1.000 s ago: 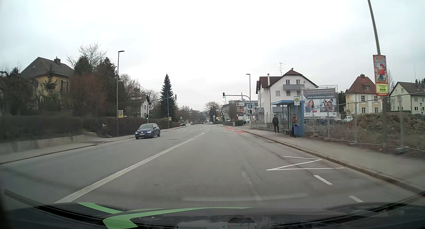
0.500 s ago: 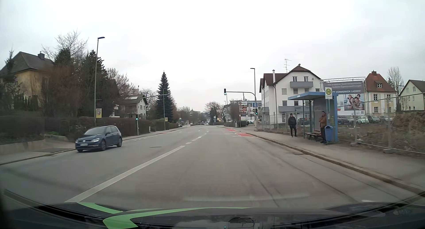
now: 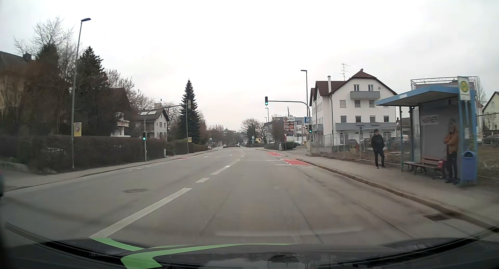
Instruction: Follow the waypoints while adhering to traffic rules and regulations
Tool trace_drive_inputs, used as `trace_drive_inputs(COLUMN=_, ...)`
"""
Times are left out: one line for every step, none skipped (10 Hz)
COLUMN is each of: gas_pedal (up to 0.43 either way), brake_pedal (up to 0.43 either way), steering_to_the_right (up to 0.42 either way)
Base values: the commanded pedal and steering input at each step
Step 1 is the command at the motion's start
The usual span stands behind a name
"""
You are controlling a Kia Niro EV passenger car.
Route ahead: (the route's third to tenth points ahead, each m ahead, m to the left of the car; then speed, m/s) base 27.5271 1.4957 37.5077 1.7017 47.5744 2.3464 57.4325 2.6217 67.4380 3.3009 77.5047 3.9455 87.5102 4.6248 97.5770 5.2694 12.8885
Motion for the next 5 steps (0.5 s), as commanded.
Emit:
trace_drive_inputs(gas_pedal=0.059, brake_pedal=0.000, steering_to_the_right=-0.003)
trace_drive_inputs(gas_pedal=0.059, brake_pedal=0.000, steering_to_the_right=-0.003)
trace_drive_inputs(gas_pedal=0.059, brake_pedal=0.000, steering_to_the_right=-0.003)
trace_drive_inputs(gas_pedal=0.059, brake_pedal=0.000, steering_to_the_right=-0.003)
trace_drive_inputs(gas_pedal=0.059, brake_pedal=0.000, steering_to_the_right=-0.003)
